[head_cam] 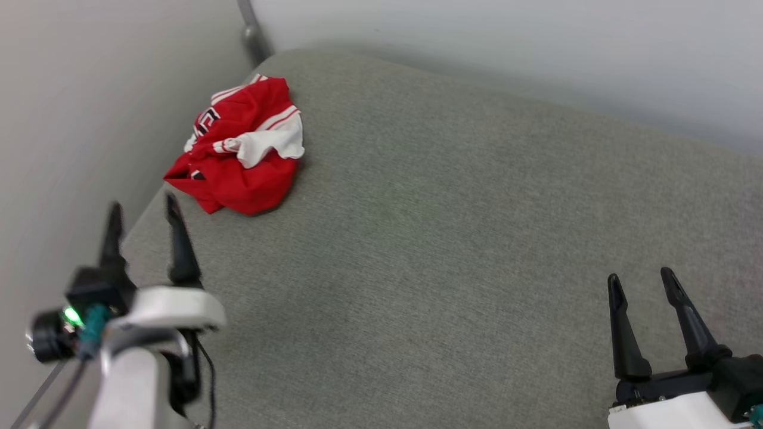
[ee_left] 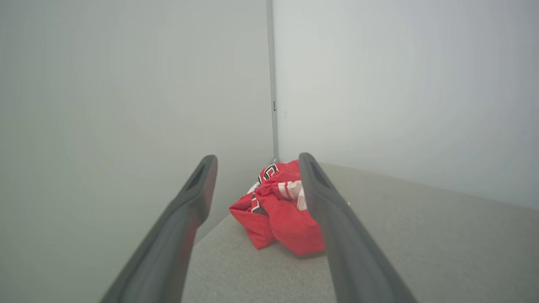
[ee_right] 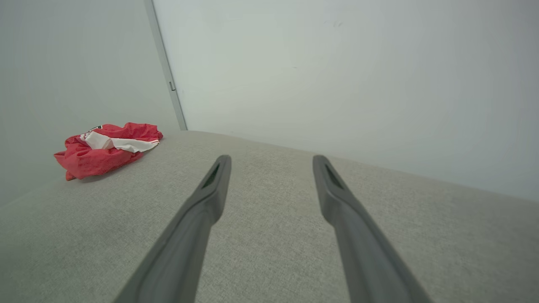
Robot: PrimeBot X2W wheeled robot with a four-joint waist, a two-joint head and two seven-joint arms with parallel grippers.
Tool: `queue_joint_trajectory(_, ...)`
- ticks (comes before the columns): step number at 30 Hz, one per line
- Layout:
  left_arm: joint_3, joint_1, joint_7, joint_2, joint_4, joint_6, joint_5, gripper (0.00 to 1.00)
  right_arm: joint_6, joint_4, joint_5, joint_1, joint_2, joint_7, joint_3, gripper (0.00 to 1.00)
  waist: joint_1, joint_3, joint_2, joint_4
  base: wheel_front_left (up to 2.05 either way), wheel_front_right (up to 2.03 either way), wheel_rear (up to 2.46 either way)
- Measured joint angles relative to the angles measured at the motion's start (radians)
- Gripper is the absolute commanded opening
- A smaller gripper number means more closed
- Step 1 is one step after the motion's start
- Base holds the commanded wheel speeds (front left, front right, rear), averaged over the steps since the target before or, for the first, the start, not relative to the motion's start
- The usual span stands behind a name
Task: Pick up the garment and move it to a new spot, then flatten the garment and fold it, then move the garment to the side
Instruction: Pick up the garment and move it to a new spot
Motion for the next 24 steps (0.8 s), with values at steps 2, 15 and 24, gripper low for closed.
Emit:
queue_joint_trajectory(2, 0.037, -0.071, 0.0, 0.033, 0.02, -0.022, 0.0, 1.0, 0.0, -0.003, -0.008, -0.01, 0.0, 0.0, -0.002, 1.0, 0.0, 0.02, 0.0, -0.013, 0.0, 0.0, 0.0)
queue_joint_trajectory(15, 0.112, -0.534, 0.185, 0.337, 0.224, -0.16, -0.013, 1.0, 0.0, -0.048, -0.04, -0.099, 0.0, 0.0, -0.028, 1.0, 0.0001, 0.186, 0.0, -0.115, 0.0, 0.0, 0.0)
queue_joint_trajectory(24, 0.088, -0.722, 0.602, 0.472, 0.309, -0.261, -0.157, 1.0, 0.0, -0.098, -0.058, -0.155, 0.0, 0.0, -0.031, 1.0, 0.0002, 0.312, 0.0, -0.173, 0.0, 0.0, 0.0)
